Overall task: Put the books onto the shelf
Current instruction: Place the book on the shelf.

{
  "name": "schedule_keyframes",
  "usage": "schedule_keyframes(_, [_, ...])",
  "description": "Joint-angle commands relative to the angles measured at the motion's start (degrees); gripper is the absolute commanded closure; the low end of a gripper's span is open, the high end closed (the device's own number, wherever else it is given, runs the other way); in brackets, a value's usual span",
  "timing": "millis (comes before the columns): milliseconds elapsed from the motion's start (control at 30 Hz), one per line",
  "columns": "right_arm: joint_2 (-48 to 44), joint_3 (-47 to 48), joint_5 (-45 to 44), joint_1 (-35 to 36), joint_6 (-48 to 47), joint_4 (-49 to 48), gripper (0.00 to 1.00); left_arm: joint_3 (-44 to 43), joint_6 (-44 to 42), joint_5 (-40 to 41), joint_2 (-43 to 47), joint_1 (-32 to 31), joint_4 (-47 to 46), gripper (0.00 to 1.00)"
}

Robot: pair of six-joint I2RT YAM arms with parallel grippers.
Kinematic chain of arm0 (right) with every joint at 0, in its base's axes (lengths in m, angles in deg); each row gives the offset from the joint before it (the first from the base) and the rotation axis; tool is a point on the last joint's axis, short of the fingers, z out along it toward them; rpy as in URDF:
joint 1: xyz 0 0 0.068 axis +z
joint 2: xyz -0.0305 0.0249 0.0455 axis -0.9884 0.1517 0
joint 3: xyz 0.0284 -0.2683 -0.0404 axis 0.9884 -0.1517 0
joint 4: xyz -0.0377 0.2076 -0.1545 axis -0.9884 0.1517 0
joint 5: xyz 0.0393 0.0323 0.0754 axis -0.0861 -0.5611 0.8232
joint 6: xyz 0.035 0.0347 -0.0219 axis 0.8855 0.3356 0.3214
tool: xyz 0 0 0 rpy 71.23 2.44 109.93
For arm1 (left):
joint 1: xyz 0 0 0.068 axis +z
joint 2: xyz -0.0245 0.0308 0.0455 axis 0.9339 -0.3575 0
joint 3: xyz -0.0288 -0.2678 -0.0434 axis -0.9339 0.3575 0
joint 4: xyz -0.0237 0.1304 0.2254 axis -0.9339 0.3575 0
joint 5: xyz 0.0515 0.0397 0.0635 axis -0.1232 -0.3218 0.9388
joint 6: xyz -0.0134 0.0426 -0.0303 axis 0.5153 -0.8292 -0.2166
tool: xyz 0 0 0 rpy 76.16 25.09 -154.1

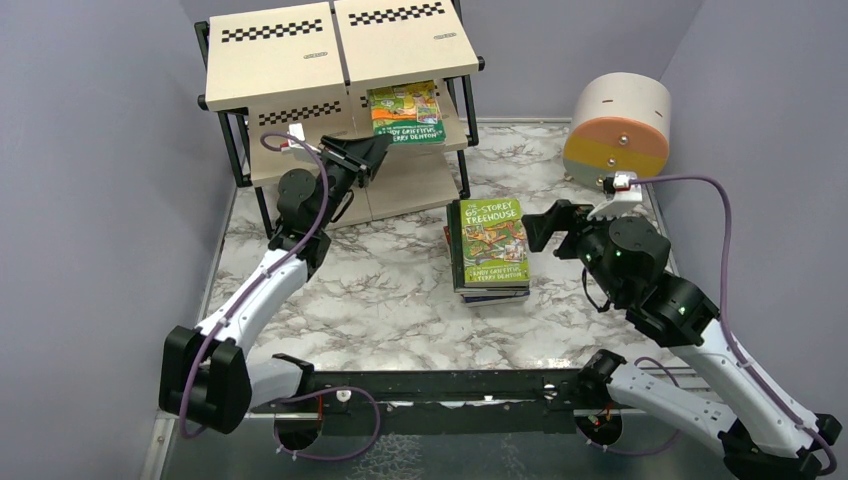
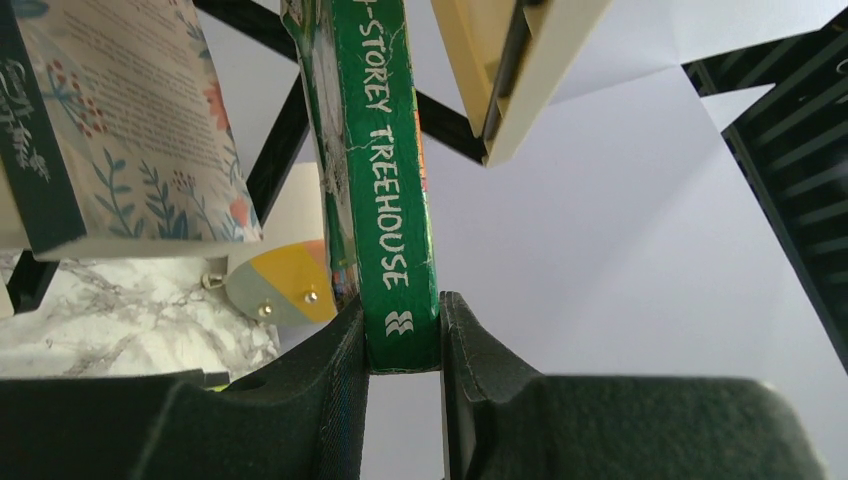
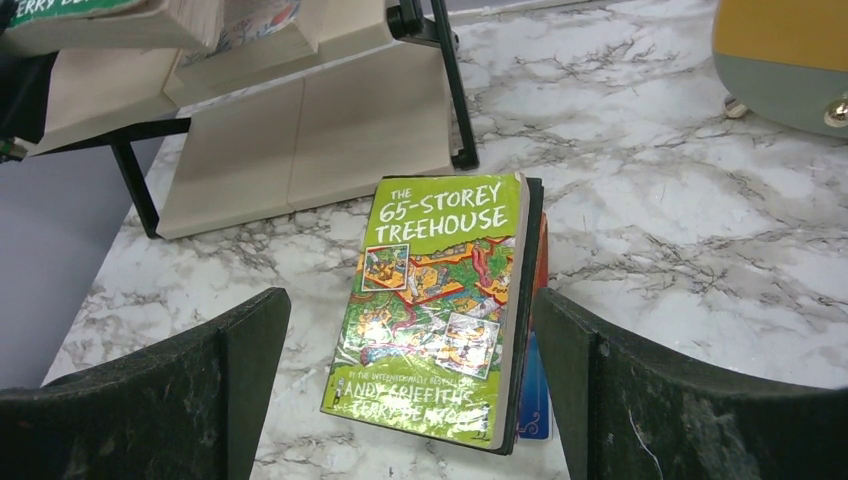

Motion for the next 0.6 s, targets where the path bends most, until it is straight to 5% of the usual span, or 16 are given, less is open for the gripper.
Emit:
schedule_keyframes(0, [0.26, -0.93, 1.31, -0.03, -0.04, -0.20, 0.10, -4.48, 3.03, -1.13, -3.05, 1.84, -12.06, 1.00])
schedule_keyframes(567, [3.69, -2.42, 4.64, -0.06, -0.22, -4.31, 0.10, -6.27, 7.47, 5.11, -11.03, 2.44, -17.83, 1.00])
